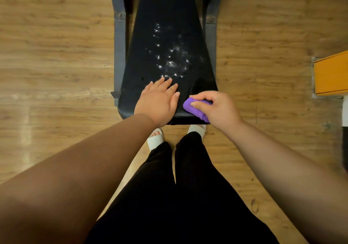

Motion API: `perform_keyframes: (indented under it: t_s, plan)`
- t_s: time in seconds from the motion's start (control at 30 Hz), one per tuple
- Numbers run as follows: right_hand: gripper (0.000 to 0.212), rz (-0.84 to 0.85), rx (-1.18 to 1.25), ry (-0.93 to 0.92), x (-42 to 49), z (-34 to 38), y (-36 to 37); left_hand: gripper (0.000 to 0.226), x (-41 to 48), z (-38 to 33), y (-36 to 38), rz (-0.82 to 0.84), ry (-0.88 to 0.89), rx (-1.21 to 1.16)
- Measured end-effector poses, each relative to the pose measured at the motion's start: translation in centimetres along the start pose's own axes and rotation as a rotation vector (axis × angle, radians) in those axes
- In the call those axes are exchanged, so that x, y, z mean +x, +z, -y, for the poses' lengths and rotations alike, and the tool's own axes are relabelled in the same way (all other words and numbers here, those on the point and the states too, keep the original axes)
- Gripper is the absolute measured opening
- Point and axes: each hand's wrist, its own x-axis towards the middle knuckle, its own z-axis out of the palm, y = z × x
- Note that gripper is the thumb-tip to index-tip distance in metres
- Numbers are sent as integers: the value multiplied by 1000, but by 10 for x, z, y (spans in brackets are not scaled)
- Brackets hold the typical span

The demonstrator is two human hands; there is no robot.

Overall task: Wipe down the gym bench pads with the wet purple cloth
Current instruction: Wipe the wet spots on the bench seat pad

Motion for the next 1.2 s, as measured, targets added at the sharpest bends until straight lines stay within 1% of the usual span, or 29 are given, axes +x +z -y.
perform_keyframes:
  t_s: [0.07, 0.17, 0.23, 0.37, 0.43, 0.5, 0.6, 0.67, 0.73, 0.8, 0.9, 0.93, 0.97, 1.07, 1.1, 1.13, 1.2]
  plan:
    - [15, 24, -3, 7, 3, -1, -4, 50, 0, 0, 0, 3, 2, -3]
    - [15, -98, 28, 66, 22, -1, -12, 50, 0, 0, 0, 6, 2, -4]
    - [16, -131, 12, 66, 23, 0, -8, 50, 0, 0, 0, 10, 3, 1]
    - [25, -63, -198, -37, 11, 5, -3, 51, 1, 1, 0, 18, 2, 13]
    - [27, -20, -230, -20, 13, 9, -7, 50, 0, 0, 1, 18, 3, 11]
    - [24, 5, -242, 10, 15, 14, -5, 50, 0, 0, 1, 14, 3, 10]
    - [15, -60, -228, 15, 20, 14, 6, 51, 0, 0, 2, 5, 1, 7]
    - [8, -119, -173, 47, 25, 12, 8, 51, 0, 0, 2, -2, 1, 6]
    - [9, -142, -85, 86, 27, 10, 6, 50, 0, 0, 2, -10, -1, 2]
    - [15, -86, -98, 51, 22, 9, 2, 50, 1, 0, 2, -10, 0, 1]
    - [24, 85, -156, -34, 12, 7, -9, 50, 1, -1, 2, -2, 2, 8]
    - [24, 110, -160, -42, 14, 5, -13, 50, 1, -1, 2, -2, 0, 12]
    - [23, 98, -152, -42, 19, 2, -17, 49, 1, -1, 2, -3, -3, 15]
    - [20, -9, -87, -9, 35, -3, -19, 49, 1, -3, 2, 3, -9, 19]
    - [20, -14, -84, -10, 34, -3, -17, 49, 0, -4, 1, -2, -7, 32]
    - [20, 12, -95, -27, 28, -3, -14, 49, -1, -4, 2, -15, 0, 54]
    - [21, 126, -118, -92, 9, -2, -13, 49, -3, -7, 1, -44, 17, 108]
